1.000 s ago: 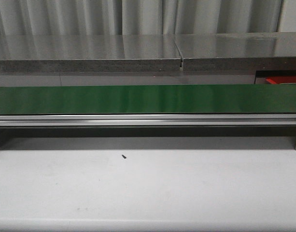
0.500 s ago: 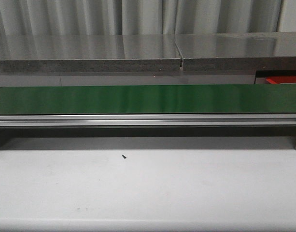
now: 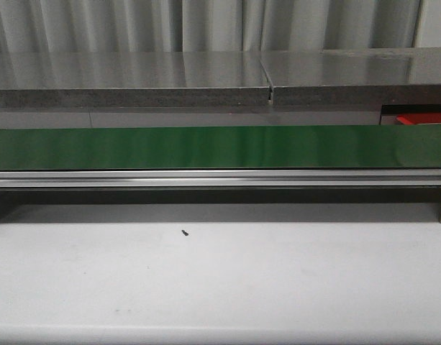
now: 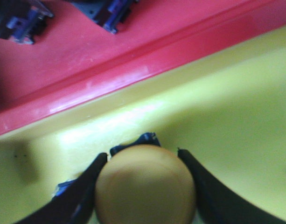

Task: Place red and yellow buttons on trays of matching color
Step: 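Lower the yellow button into the yellow tray and open the right gripper, then withdraw the right gripper and move the left gripper over the buttons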

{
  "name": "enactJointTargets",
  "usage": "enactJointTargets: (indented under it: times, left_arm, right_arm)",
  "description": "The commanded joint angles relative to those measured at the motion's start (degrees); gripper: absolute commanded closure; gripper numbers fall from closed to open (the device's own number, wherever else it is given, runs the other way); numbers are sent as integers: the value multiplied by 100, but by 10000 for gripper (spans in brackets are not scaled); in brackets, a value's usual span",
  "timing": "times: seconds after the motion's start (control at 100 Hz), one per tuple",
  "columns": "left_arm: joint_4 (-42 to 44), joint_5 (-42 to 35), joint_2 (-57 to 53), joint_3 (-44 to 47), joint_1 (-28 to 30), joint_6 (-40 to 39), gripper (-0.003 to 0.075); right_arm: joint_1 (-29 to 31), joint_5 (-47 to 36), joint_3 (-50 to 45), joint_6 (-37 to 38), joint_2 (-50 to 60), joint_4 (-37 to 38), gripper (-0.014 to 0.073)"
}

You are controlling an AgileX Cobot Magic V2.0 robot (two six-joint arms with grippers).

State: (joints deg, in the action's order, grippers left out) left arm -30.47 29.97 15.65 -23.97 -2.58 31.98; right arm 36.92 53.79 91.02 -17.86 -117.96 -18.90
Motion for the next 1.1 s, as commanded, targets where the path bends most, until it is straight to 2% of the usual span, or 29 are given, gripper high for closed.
enactJointTargets:
  times: [0.0, 0.11, 0.16, 0.28, 0.33, 0.38, 0.61, 0.75, 0.92, 1.09]
  left_arm:
    - [-153, -432, 66, -155, -55, -14, 739]
    - [-153, -432, 66, -155, -55, -14, 739]
    - [-153, -432, 66, -155, -55, -14, 739]
    - [-153, -432, 66, -155, -55, -14, 739]
    - [-153, -432, 66, -155, -55, -14, 739]
    - [-153, -432, 66, -155, -55, -14, 739]
    - [-153, -432, 66, -155, -55, -14, 739]
    - [-153, -432, 66, -155, -55, -14, 739]
    - [-153, -432, 66, -155, -55, -14, 739]
    - [-153, -432, 66, -155, -55, -14, 739]
  right_arm:
    - [31, -162, 170, -16, 275, -162, 439]
    - [31, -156, 170, -24, 264, -162, 396]
    - [31, -156, 170, -68, 264, -162, 327]
    - [31, -156, 170, -69, 264, -162, 67]
    - [31, -156, 170, -69, 271, -162, -5]
    - [31, -162, 170, -69, 287, -162, -38]
    - [18, -324, 170, -102, 741, -349, -40]
    - [-147, -461, 170, -390, 1242, -583, -40]
    - [-681, -662, 170, -706, 1921, -718, -40]
    - [-1467, -959, -130, -1067, 2700, -712, -40]
